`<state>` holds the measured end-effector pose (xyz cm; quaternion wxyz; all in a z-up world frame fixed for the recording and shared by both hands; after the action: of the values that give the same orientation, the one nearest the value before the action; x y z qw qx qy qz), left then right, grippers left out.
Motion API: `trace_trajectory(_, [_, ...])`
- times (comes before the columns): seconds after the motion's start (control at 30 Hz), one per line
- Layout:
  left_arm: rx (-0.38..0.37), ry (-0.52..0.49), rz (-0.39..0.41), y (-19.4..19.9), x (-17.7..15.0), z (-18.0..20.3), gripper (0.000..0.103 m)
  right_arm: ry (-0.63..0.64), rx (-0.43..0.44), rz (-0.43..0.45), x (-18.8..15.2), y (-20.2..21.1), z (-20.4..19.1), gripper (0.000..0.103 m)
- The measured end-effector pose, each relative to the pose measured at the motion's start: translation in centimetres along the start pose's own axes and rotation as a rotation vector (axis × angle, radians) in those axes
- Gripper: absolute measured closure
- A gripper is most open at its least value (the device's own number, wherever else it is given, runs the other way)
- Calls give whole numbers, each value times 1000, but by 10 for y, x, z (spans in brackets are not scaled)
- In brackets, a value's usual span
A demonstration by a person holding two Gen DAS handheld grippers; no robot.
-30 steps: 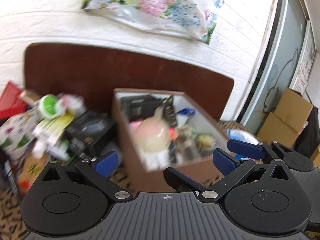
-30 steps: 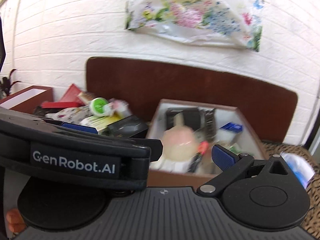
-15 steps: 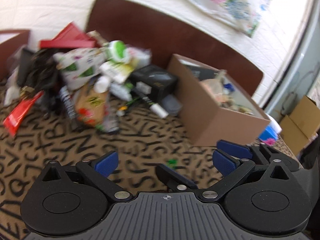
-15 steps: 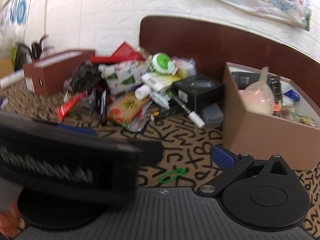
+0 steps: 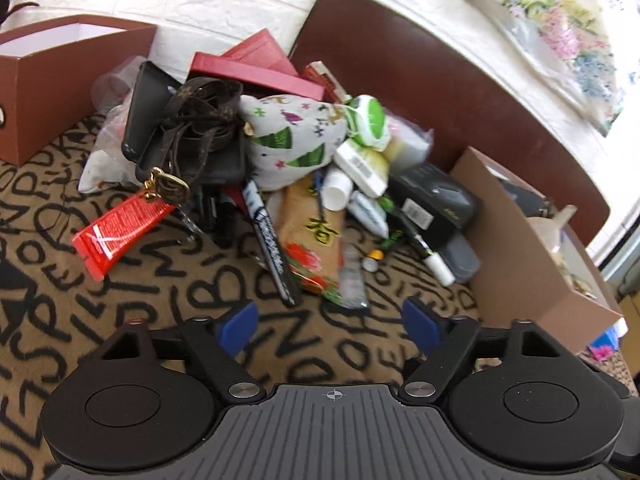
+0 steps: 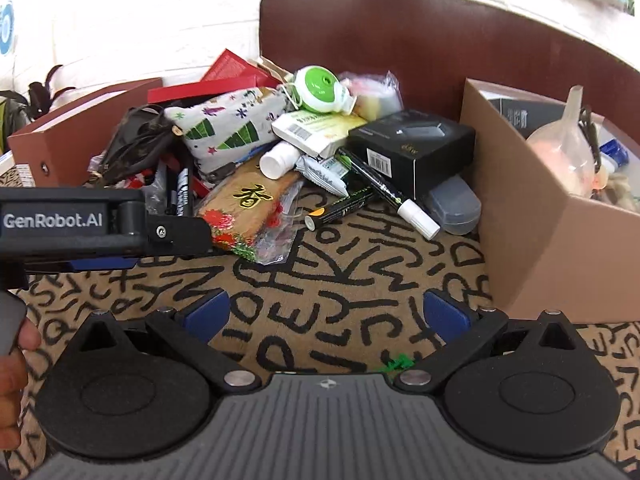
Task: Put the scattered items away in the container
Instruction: 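Grasp the black marker with the left tool while the right tool grasps the blue-capped Flash Color marker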
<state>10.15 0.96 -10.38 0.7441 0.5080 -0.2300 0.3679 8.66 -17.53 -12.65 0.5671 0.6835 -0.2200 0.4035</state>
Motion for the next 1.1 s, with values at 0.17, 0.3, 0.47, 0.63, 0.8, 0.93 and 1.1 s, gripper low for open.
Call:
trace_trajectory(0.17, [37,30,-9,-19,8,-12,34,-6,-26,8,5,-17,0,2])
trace_trajectory(0.3, [51,26,-27,-32,10,-16,46,-35,-47,20,12,-32,4,9])
trace_trajectory(0.47, [65,35,-78,-48,11,-24,72,-68,-43,18,25,-54,8,20])
trace_trajectory(0.63, [63,20,-73,-54,11,-27,63,-70,-31,16,35,-74,7,24])
trace_trajectory(0.8, [58,-5,-76,-55,9,-26,79,-113,-40,9,44,-95,12,32])
trace_trajectory(0.93, [53,24,-85,-56,11,-28,66,-156,-11,-12,48,-110,15,34])
trace_trajectory(1.1, [56,29,-90,-56,11,-30,88,-125,-64,-25,48,-111,16,66])
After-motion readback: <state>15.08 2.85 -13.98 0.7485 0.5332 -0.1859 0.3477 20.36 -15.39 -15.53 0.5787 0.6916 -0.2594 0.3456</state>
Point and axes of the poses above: each gripper's, at about its wrist camera, not at the fingertips, and y roughly against the way its jaws point, z to its right, x to its top, the point moved 2 cm from there along -y, roughly the way its jaws point, and after that the axes turned 3 degrees about x, right-handed, at the moved point
